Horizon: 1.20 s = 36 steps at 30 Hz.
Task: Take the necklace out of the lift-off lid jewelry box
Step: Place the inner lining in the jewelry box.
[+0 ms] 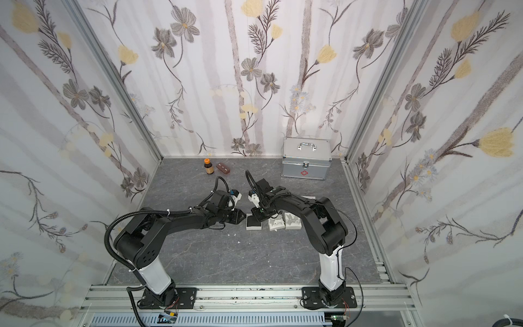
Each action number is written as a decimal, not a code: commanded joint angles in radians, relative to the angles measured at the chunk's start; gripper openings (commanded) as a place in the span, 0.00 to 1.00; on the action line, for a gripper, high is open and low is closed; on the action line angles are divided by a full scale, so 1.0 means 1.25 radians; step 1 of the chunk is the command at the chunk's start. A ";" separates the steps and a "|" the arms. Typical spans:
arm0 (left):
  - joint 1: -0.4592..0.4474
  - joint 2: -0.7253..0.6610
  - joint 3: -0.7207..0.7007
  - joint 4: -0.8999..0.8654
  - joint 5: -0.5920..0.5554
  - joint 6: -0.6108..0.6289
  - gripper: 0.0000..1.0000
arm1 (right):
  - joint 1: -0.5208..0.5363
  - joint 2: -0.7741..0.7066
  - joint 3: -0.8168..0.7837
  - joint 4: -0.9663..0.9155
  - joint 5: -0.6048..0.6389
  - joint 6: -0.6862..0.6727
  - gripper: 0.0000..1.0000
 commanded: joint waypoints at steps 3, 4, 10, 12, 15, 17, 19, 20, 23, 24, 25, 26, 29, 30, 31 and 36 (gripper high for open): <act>0.001 -0.031 -0.004 -0.021 -0.028 0.007 0.30 | 0.008 -0.050 0.001 0.021 0.093 0.018 0.32; 0.001 -0.038 -0.005 -0.025 -0.034 0.009 0.30 | 0.011 -0.058 0.001 0.019 0.099 0.017 0.34; 0.002 -0.072 -0.008 -0.053 -0.059 0.025 0.32 | 0.021 -0.074 0.003 0.011 0.117 0.023 0.39; 0.002 -0.083 -0.008 -0.061 -0.067 0.030 0.33 | 0.026 -0.077 -0.001 0.013 0.113 0.025 0.34; 0.005 -0.105 -0.012 -0.073 -0.078 0.034 0.35 | 0.034 -0.074 -0.016 0.029 0.092 0.034 0.21; 0.007 -0.126 -0.017 -0.078 -0.087 0.035 0.38 | 0.035 -0.064 -0.027 0.038 0.091 0.047 0.14; 0.011 -0.151 -0.023 -0.083 -0.093 0.038 0.41 | 0.036 -0.051 -0.033 0.040 0.115 0.062 0.11; 0.012 -0.167 -0.026 -0.086 -0.095 0.039 0.43 | 0.038 -0.042 -0.037 0.039 0.130 0.068 0.09; 0.019 -0.219 -0.037 -0.092 -0.109 0.046 0.48 | 0.039 -0.021 -0.045 0.051 0.139 0.079 0.08; 0.021 -0.236 -0.041 -0.094 -0.114 0.049 0.50 | 0.039 -0.015 -0.048 0.058 0.137 0.082 0.07; 0.024 -0.256 -0.044 -0.098 -0.120 0.053 0.51 | 0.041 -0.006 -0.048 0.064 0.132 0.082 0.07; 0.027 -0.273 -0.047 -0.102 -0.126 0.058 0.53 | 0.041 0.004 -0.048 0.070 0.129 0.080 0.07; 0.040 -0.324 -0.057 -0.108 -0.139 0.068 0.55 | 0.043 0.019 -0.045 0.083 0.122 0.079 0.06; 0.044 -0.339 -0.062 -0.109 -0.142 0.070 0.56 | 0.044 0.016 -0.046 0.086 0.122 0.079 0.06; 0.050 -0.355 -0.069 -0.108 -0.143 0.071 0.57 | 0.045 0.008 -0.048 0.091 0.120 0.077 0.06; 0.077 -0.409 -0.103 -0.100 -0.142 0.072 0.61 | 0.051 -0.047 -0.050 0.088 0.153 0.075 0.11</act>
